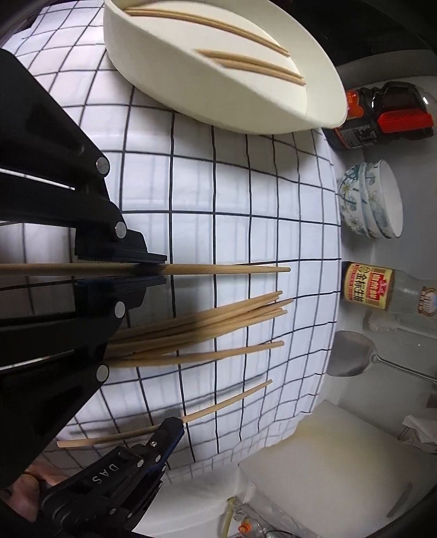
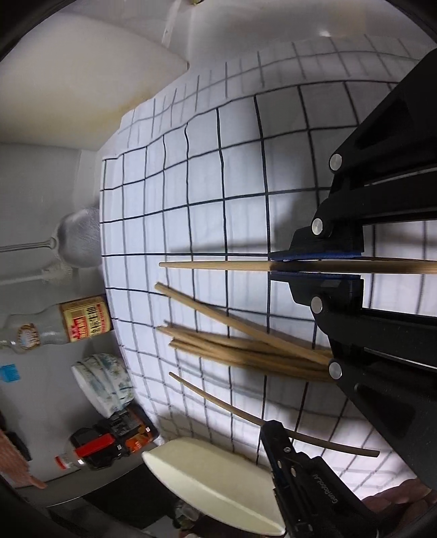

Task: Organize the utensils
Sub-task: 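Lift both held chopsticks and carry them over the white plate, then lower the chopsticks into the plate and open both tools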

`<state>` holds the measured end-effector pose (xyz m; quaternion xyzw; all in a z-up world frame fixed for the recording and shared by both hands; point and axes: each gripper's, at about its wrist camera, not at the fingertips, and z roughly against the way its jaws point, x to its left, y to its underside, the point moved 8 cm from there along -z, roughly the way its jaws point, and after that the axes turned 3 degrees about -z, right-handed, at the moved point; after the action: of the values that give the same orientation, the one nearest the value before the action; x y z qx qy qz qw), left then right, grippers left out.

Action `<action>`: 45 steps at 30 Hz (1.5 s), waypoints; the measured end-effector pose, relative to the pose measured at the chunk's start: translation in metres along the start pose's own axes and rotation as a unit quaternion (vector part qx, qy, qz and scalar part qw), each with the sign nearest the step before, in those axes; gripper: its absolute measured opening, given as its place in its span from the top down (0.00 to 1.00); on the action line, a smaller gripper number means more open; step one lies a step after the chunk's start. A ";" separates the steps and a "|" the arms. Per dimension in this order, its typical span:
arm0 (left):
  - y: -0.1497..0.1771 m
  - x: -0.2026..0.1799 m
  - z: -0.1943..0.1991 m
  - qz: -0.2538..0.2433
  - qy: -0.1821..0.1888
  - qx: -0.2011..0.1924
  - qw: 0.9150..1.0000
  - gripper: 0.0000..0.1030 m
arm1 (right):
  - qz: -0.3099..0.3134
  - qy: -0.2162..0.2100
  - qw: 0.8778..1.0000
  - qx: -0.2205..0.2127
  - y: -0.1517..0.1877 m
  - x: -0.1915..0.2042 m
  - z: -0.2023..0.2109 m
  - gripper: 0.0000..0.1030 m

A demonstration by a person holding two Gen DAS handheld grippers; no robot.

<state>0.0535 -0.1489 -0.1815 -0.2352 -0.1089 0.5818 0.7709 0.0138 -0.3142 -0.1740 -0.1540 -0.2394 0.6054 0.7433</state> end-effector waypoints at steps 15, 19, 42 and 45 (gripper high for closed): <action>-0.023 0.097 0.122 0.072 -0.046 -0.074 0.994 0.93 | 0.071 -0.102 0.991 -0.051 -0.049 0.118 0.065 0.94; -0.028 0.148 0.130 0.077 -0.064 -0.087 0.991 0.93 | 0.081 -0.119 0.988 -0.059 -0.058 0.177 0.059 0.94; -0.033 0.287 0.053 0.098 -0.048 -0.016 0.994 0.93 | 0.104 -0.121 0.985 0.070 -0.054 0.356 -0.074 0.94; -0.032 0.290 0.043 0.095 -0.048 -0.006 0.994 0.92 | 0.103 -0.113 0.985 0.081 -0.051 0.356 -0.083 0.94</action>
<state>0.1481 0.1293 -0.1597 -0.2208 -0.1268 0.6625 0.7045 0.1554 0.0264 -0.1569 -0.0475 -0.2548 0.7097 0.6551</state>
